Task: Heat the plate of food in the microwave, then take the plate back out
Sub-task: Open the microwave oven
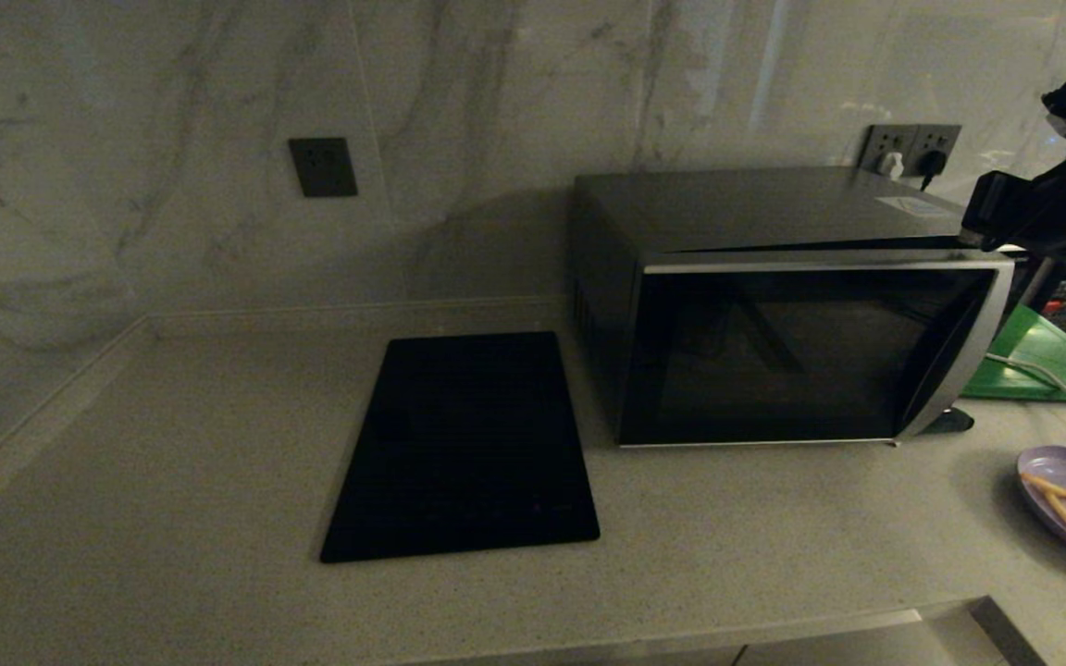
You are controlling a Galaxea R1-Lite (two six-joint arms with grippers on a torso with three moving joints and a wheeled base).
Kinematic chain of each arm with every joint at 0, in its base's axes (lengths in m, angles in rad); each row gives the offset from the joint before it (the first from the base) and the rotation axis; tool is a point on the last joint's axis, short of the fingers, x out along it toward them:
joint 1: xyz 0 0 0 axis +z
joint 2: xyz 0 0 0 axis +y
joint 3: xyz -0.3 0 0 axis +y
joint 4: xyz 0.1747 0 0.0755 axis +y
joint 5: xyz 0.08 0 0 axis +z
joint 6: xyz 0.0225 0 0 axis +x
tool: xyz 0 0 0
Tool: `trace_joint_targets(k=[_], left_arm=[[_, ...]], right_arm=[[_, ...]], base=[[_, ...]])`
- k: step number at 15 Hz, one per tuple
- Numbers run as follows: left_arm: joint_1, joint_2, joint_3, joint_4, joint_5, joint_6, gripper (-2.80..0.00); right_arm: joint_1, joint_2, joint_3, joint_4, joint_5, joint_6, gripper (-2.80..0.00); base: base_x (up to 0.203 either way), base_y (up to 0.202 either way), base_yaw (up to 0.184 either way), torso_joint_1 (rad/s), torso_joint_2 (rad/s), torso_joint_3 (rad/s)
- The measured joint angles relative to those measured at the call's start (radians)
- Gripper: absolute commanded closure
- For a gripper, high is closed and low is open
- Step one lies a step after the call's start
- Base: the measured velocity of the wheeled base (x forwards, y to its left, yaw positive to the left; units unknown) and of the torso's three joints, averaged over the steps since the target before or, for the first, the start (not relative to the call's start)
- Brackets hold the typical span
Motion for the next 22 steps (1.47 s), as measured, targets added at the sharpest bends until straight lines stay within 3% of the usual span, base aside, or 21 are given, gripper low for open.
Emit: trace_joint_targets(k=[6,11,14,19,22], left_arm=[[0.0,0.0,0.0,0.0,0.0,0.0,0.0],[0.0,0.0,0.0,0.0,0.0,0.0,0.0],[0.0,0.0,0.0,0.0,0.0,0.0,0.0],[0.0,0.0,0.0,0.0,0.0,0.0,0.0],[0.0,0.0,0.0,0.0,0.0,0.0,0.0]], right_arm=[[-0.008,0.023,-0.003,0.007,0.0,0.002,0.0],[-0.012,-0.028,0.001,0.15,0.014,0.004,0.0],[-0.012,-0.1,0.027,0.274,0.074,0.002,0.0],[-0.01,-0.259,0.088,0.524,0.262,-0.025,0.0],[-0.009,-0.355,0.117,0.563,0.292,-0.052,0.0]], base=[[0.0,0.0,0.0,0.0,0.0,0.0],[0.0,0.0,0.0,0.0,0.0,0.0],[0.0,0.0,0.0,0.0,0.0,0.0],[0.0,0.0,0.0,0.0,0.0,0.0],[0.0,0.0,0.0,0.0,0.0,0.0]])
